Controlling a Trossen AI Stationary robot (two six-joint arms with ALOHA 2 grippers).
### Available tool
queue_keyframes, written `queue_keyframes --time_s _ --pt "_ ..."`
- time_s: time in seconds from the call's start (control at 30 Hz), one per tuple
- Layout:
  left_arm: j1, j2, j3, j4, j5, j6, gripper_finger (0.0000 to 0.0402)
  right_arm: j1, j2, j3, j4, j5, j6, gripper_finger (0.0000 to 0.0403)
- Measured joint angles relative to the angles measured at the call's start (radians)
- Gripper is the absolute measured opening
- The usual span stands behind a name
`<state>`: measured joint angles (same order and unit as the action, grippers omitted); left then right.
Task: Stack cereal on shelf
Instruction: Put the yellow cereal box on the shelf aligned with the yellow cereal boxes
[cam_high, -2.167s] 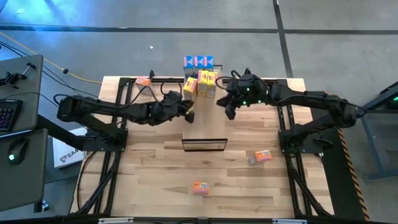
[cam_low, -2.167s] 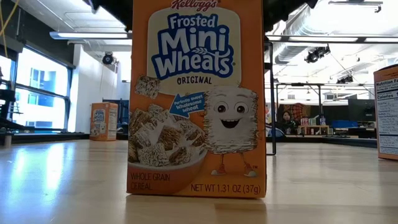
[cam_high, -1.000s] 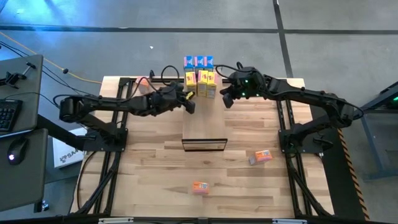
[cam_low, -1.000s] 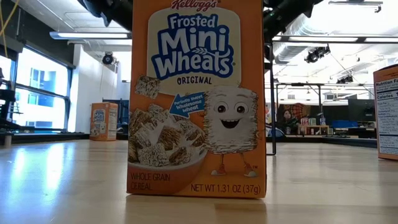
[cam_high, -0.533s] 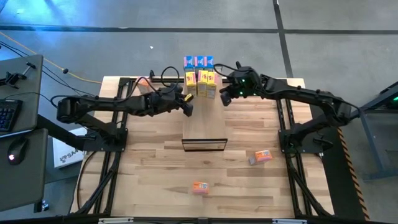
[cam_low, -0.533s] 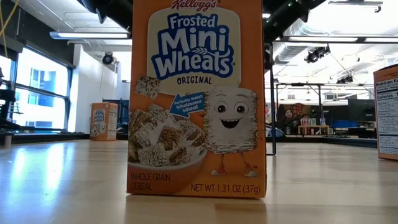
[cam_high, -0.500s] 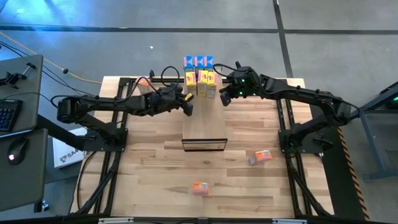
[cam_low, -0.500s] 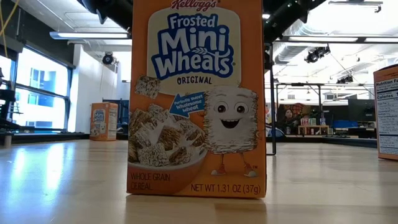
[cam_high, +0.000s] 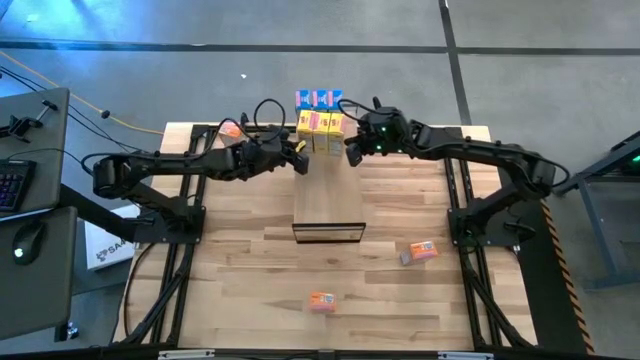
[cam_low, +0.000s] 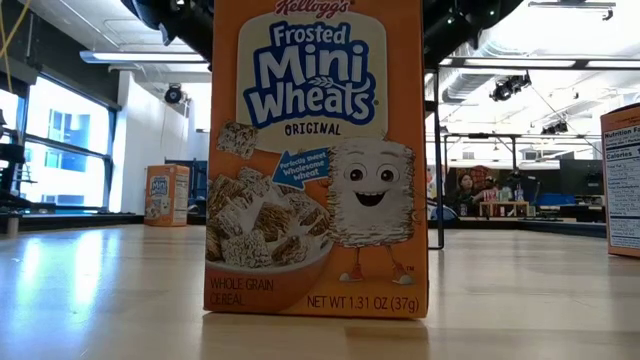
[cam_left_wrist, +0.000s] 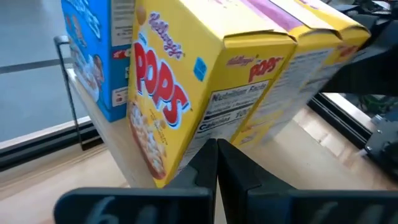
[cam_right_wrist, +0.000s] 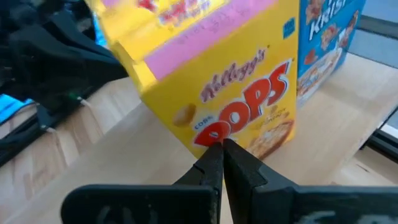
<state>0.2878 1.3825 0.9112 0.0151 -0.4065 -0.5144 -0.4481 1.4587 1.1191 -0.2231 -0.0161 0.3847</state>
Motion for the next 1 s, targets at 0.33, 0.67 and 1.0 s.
queue_keyframes --time_s 0.33,0.67,1.0 --pt "-0.041 -0.005 0.0 0.004 0.039 -0.005 0.0 -0.006 0.023 0.0 0.011 0.014 -0.019 0.0005" --pt "-0.08 -0.044 0.0 0.007 0.06 0.002 0.0 -0.043 0.023 0.0 0.016 0.009 -0.038 0.0005" --pt "-0.08 -0.049 0.0 0.006 0.06 0.002 0.0 -0.052 0.043 0.0 0.092 -0.021 -0.072 0.0005"
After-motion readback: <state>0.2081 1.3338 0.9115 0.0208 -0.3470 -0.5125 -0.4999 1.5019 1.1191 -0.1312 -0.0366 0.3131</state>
